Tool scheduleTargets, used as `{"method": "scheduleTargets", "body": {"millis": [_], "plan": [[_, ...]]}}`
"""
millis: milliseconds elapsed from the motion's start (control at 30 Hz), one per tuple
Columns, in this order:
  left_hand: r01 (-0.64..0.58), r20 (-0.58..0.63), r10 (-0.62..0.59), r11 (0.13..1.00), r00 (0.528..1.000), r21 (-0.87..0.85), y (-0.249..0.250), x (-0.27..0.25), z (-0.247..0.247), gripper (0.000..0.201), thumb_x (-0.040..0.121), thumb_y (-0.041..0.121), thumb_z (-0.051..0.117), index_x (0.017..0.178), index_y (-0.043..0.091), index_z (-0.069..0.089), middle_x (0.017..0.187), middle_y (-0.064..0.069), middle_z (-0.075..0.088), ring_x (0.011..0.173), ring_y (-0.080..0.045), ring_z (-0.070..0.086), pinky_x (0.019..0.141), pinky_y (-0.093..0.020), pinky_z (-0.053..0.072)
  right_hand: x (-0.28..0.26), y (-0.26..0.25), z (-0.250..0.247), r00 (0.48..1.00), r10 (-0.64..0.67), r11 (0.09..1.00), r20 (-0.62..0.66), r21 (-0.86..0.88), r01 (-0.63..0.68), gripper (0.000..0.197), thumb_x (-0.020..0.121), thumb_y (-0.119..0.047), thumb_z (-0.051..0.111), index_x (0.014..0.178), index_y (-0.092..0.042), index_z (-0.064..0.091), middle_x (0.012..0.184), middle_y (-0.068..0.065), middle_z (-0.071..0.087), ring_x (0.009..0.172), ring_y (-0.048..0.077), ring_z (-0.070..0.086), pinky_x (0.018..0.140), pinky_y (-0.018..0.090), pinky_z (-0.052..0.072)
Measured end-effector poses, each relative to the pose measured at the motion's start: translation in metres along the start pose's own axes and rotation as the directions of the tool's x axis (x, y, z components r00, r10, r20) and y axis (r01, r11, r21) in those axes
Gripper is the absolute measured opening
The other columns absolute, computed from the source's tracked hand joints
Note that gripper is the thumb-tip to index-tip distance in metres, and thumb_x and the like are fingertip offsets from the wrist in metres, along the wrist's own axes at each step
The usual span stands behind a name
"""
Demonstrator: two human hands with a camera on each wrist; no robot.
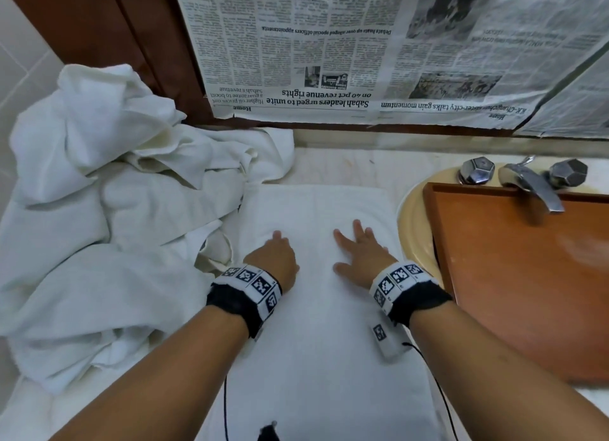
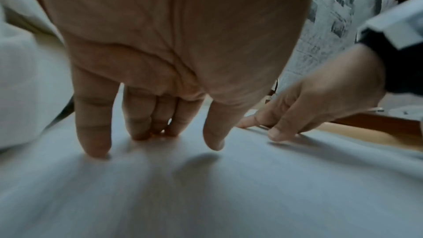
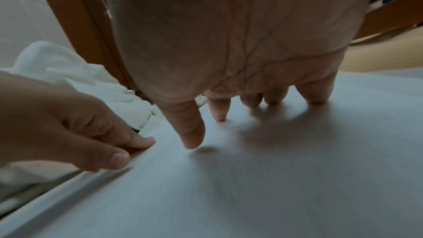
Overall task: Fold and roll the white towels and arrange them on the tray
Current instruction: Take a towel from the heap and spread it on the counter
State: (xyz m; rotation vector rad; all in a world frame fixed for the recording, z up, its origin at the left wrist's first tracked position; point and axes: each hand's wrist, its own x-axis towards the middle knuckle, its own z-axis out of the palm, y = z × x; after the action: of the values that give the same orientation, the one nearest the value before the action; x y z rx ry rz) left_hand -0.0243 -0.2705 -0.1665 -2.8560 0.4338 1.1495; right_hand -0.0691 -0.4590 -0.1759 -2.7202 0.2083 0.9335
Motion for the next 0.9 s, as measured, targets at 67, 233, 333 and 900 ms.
{"method": "scheduleTargets", "body": {"millis": [67, 233, 333, 900], "plan": [[0.051, -0.05, -0.051, 0.999, 0.997, 0.012, 0.004, 0.012, -0.013, 0.064, 0.105, 0.033, 0.039, 0.156, 0.008, 0.008, 0.164, -0.011, -0.005, 0.147, -0.029, 0.021, 0.117, -0.048, 0.027, 0.012, 0.0, -0.014, 1.0, 0.012, 1.0, 0.016, -0.024, -0.012, 0.076, 0.099, -0.049, 0.046, 0.157, -0.041, -0.003, 0.163, -0.001, -0.025, 0.152, 0.025, -0.014, 0.121, 0.056, 0.015], [-0.049, -0.147, 0.039, 0.997, 0.988, -0.061, -0.014, 0.047, -0.022, 0.072, 0.101, 0.048, 0.038, 0.157, 0.028, -0.003, 0.163, -0.003, -0.02, 0.151, -0.026, -0.006, 0.119, -0.053, 0.015, 0.033, 0.001, -0.019, 0.999, -0.043, 0.994, -0.003, -0.105, 0.043, 0.083, 0.096, -0.056, 0.049, 0.156, -0.042, -0.006, 0.162, 0.0, -0.028, 0.152, 0.028, -0.016, 0.121, 0.056, 0.01], [0.076, -0.165, -0.098, 0.988, 0.981, -0.134, -0.035, 0.064, -0.031, 0.084, 0.099, 0.056, 0.039, 0.156, 0.02, -0.011, 0.162, -0.006, -0.023, 0.151, -0.028, -0.012, 0.121, -0.048, 0.007, 0.048, 0.013, -0.033, 0.994, 0.099, 0.995, -0.044, -0.03, -0.1, 0.082, 0.097, -0.056, 0.046, 0.157, -0.038, -0.007, 0.163, 0.001, -0.026, 0.152, 0.031, -0.014, 0.12, 0.057, 0.014], [-0.242, -0.415, 0.123, 0.938, 0.901, -0.248, -0.019, 0.001, -0.017, 0.054, 0.098, 0.043, 0.05, 0.148, 0.026, 0.039, 0.147, -0.008, 0.042, 0.133, -0.026, 0.042, 0.108, -0.043, 0.038, 0.062, 0.025, -0.064, 0.927, 0.292, 0.95, -0.236, 0.188, -0.251, 0.097, 0.084, -0.046, 0.069, 0.157, -0.023, 0.009, 0.148, 0.014, 0.035, 0.134, 0.038, 0.039, 0.105, 0.044, 0.041]]}}
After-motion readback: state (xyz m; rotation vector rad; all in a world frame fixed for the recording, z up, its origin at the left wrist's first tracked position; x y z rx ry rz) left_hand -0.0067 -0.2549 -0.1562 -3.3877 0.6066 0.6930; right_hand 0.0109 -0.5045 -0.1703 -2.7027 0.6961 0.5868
